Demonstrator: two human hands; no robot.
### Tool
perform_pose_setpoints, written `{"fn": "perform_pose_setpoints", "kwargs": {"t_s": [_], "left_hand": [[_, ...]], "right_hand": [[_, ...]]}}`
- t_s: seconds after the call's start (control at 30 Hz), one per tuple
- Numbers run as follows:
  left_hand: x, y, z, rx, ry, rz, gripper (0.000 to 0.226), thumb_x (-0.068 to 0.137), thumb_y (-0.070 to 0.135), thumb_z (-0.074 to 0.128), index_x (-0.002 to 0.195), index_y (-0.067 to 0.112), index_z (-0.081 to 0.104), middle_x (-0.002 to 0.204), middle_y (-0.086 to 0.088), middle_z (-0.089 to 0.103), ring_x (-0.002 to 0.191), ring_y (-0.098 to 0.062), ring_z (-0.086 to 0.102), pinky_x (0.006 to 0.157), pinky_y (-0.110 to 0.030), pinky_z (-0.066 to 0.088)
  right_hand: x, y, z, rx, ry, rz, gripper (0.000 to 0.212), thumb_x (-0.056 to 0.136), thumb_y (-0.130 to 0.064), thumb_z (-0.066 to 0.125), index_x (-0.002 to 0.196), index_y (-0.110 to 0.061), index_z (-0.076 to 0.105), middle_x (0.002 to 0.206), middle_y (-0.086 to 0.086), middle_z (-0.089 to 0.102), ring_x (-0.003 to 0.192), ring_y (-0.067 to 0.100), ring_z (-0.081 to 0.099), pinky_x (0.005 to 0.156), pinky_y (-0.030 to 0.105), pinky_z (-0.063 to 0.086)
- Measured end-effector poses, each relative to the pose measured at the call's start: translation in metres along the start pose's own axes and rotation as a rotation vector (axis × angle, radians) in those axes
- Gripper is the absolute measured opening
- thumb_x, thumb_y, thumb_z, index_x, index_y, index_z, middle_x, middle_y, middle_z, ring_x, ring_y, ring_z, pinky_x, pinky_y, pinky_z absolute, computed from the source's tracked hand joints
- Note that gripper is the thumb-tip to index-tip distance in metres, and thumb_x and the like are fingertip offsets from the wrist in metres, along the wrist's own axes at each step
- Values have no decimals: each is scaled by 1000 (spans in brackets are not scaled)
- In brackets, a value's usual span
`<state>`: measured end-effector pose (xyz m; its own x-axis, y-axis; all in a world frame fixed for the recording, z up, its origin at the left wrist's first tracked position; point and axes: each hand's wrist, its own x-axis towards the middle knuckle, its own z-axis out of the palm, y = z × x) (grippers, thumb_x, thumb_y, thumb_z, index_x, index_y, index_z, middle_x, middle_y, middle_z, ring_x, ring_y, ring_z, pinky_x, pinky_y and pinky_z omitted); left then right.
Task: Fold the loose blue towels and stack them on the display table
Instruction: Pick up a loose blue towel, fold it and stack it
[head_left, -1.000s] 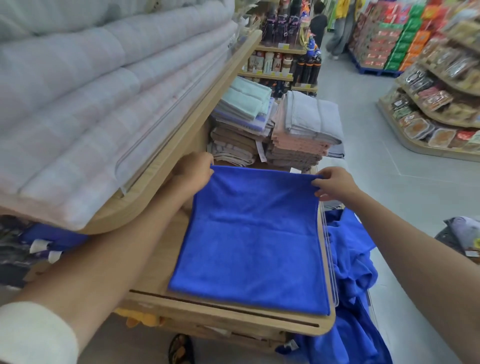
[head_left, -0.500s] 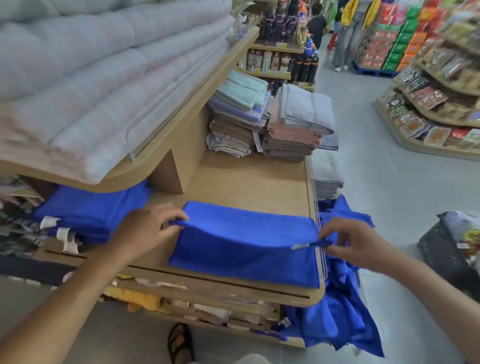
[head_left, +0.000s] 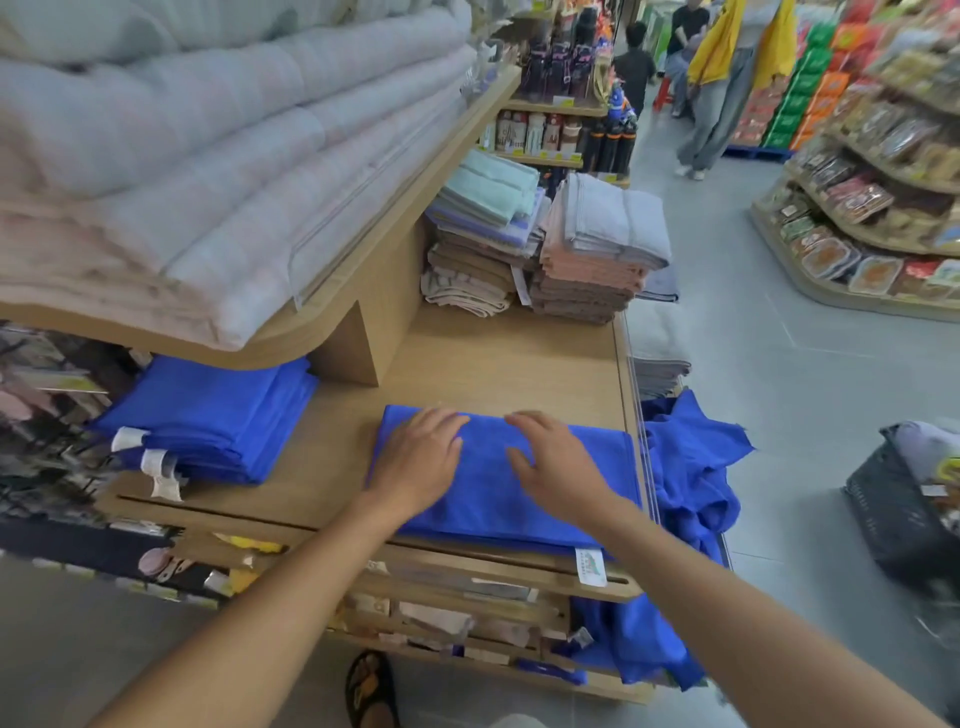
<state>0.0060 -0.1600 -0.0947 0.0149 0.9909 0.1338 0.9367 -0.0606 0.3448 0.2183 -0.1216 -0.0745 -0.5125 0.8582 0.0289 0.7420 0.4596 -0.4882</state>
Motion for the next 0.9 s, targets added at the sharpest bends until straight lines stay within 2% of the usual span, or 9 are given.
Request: {"fn": "perform_pose_setpoints", "kwargs": {"t_s": [0.03, 0.1, 0.17, 0.3, 0.43, 0.63, 0.77, 0.9], "left_hand": [[3, 4, 11, 53, -50, -37, 48, 106, 30, 40, 152, 15, 43, 159, -2, 40, 151, -21, 28, 123, -40, 23], [-2, 2, 29, 167, -143, -95, 58, 108, 42, 27, 161, 19, 21, 169, 4, 17, 157, -16, 7, 127, -43, 8], [-15, -6, 40, 233, -150, -154, 62, 106, 48, 20, 163, 22, 11, 170, 7, 9, 157, -14, 0, 127, -44, 1], [-20, -18, 41, 256, -128, -222, 63, 106, 49, 19, 163, 25, 7, 170, 9, 3, 157, -13, -4, 126, -46, -3], [-13, -22, 37, 283, -130, -234, 60, 107, 44, 15, 163, 26, 3, 170, 11, -1, 156, -12, -7, 126, -46, -4], [-14, -35, 36, 243, -111, -212, 64, 104, 51, 17, 163, 30, 7, 170, 11, 4, 157, -11, -3, 127, -46, -2], [-20, -49, 35, 231, -90, -172, 72, 96, 64, 6, 162, 34, 6, 170, 12, 3, 156, -8, -5, 127, -43, -4], [-20, -55, 39, 244, -68, -189, 76, 95, 67, 4, 163, 31, 5, 170, 11, 4, 156, -9, -4, 127, -42, -2]], "right_hand": [[10, -8, 13, -52, 13, 32, 52, 104, -30, 49, 153, -14, 42, 158, 2, 41, 146, 20, 36, 118, 37, 33], [20, -17, 36, -113, 14, 115, 59, 106, -33, 42, 160, -11, 28, 167, 5, 27, 155, 23, 21, 125, 40, 20], [19, -20, 56, -154, 0, 110, 61, 108, -36, 34, 162, -13, 20, 170, 3, 18, 158, 23, 12, 127, 44, 12], [21, -27, 78, -247, -26, -52, 58, 109, -38, 28, 163, -19, 21, 170, -2, 21, 158, 20, 10, 127, 45, 6], [41, -35, 81, -239, -50, -75, 59, 108, -41, 25, 163, -20, 21, 171, -3, 19, 158, 20, 9, 128, 43, 4], [36, -9, 71, -338, -63, -6, 77, 100, -66, 14, 164, -23, 15, 172, -4, 13, 159, 15, 6, 128, 41, 1], [14, 39, 48, -381, -29, 121, 90, 92, -76, 1, 165, -24, 8, 172, -6, 4, 158, 11, -3, 128, 40, -6], [-11, 72, 33, -371, 16, 231, 92, 92, -79, 0, 165, -21, 2, 172, -5, -1, 158, 11, -6, 129, 41, 1]]}}
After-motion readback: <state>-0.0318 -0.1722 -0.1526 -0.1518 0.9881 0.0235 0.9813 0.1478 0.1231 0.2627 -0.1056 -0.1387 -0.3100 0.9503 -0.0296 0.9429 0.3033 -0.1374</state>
